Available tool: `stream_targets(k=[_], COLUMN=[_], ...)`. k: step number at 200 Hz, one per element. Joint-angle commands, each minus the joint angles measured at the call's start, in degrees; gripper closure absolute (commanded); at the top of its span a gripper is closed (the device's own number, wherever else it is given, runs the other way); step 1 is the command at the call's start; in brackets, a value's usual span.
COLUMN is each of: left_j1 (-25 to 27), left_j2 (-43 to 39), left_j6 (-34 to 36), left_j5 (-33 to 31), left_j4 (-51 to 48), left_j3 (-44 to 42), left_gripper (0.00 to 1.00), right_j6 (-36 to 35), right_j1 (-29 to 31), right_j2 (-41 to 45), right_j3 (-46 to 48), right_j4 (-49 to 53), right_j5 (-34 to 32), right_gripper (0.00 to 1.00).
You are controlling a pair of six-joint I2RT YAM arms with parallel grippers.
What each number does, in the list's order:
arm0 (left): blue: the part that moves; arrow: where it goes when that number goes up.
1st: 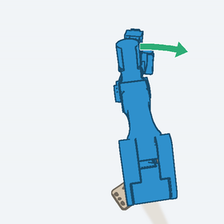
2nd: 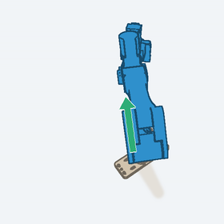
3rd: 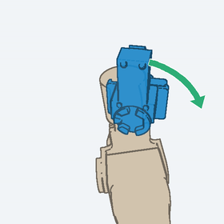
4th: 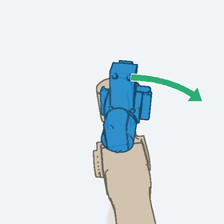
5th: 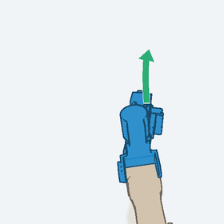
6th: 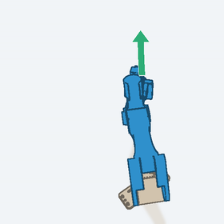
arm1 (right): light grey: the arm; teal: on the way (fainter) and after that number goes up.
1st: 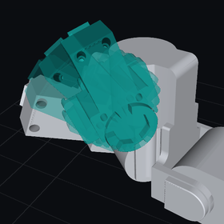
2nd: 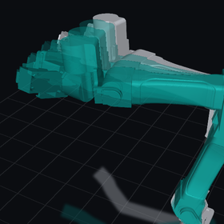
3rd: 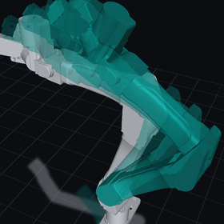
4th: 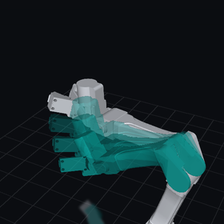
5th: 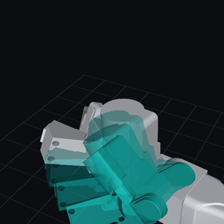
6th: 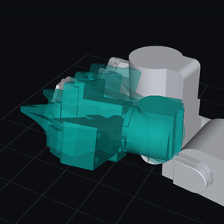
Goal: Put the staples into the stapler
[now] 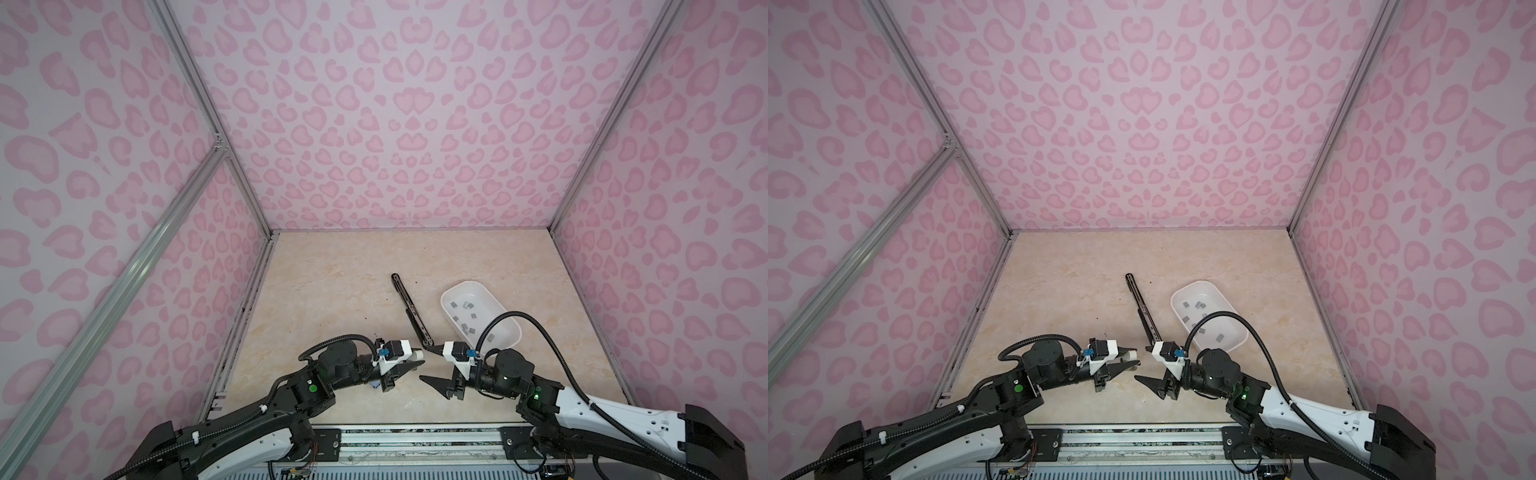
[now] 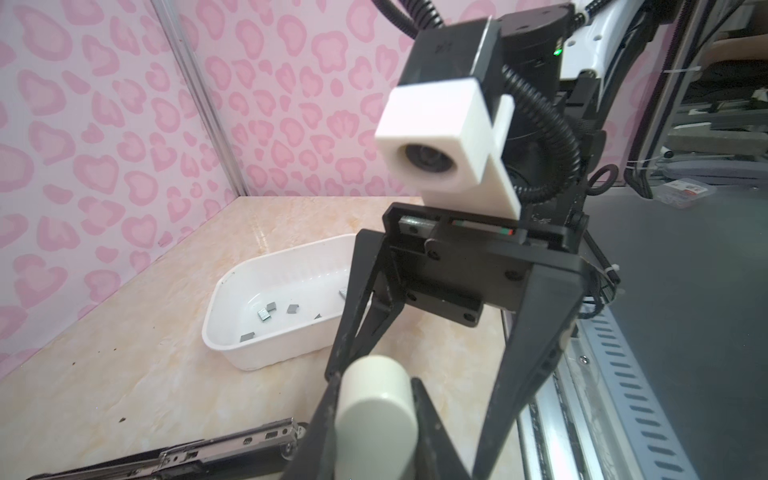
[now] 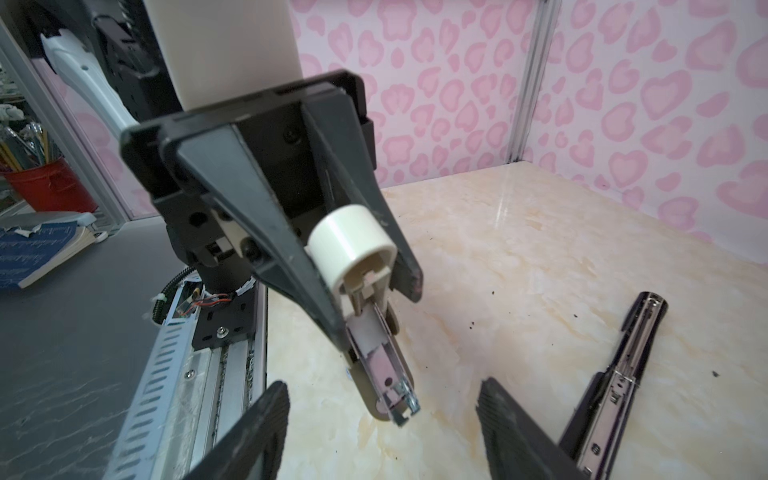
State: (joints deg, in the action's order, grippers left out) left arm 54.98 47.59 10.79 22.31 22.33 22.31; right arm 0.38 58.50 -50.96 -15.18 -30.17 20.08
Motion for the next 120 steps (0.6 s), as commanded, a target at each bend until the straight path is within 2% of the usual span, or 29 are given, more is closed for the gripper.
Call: stream_targets(k=[1,22,66,120], left_j1=[0.0,0.0,0.0,0.0], left_j2=[0.7,1.5,2.1,3.1], left_j6=[1.6,1.7,2.2,2.4], left_j5=[5.4,7.3,9.6,11.2], left_j4=[1.1,0.7,0.3,-0.2], left_j3=[1.3,1.9,2.3,2.9], left_gripper=[0.96,0.96,0.96,0.96], right_j6=[-2.2,-2.9,-3.3,-2.6], right_j1=[0.2,0.2,0.3,0.3], right_j2=[-2.6,-5.5,-7.4,-8.1], right_j3=[-1.5,-3.3,-3.5,-4.0], right_j4=[-1.5,-1.1,-2.9,-3.4], right_j5=[4.6,7.1,7.9,8.7], right_gripper=[0.27,0.29,0.37,0.54])
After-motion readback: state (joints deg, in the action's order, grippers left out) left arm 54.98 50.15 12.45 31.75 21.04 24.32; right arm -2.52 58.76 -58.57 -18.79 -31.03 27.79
